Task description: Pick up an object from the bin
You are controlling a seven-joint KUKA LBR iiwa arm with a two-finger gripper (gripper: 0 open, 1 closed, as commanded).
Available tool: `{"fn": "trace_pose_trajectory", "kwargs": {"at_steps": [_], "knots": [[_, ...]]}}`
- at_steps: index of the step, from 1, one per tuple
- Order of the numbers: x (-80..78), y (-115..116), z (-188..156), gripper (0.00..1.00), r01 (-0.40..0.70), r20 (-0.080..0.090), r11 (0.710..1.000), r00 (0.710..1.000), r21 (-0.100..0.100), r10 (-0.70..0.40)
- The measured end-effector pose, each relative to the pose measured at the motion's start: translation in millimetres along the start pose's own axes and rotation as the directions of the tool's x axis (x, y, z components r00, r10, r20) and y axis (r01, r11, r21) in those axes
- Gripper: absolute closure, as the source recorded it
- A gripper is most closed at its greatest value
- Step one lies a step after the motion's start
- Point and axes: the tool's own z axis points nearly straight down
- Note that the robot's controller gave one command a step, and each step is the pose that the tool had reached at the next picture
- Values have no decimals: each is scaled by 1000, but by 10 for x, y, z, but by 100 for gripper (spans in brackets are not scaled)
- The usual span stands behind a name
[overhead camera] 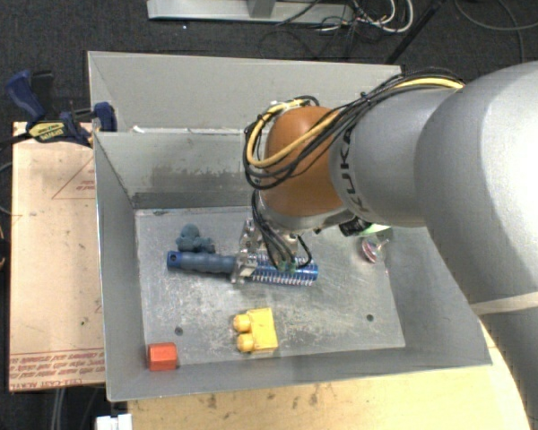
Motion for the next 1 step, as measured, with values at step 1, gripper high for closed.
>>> {"fn": "trace_pose_trajectory", "kwargs": {"at_steps": [1], "knots": [[-181, -67, -1507, 100, 21, 2, 1000, 1000, 2, -21]]}}
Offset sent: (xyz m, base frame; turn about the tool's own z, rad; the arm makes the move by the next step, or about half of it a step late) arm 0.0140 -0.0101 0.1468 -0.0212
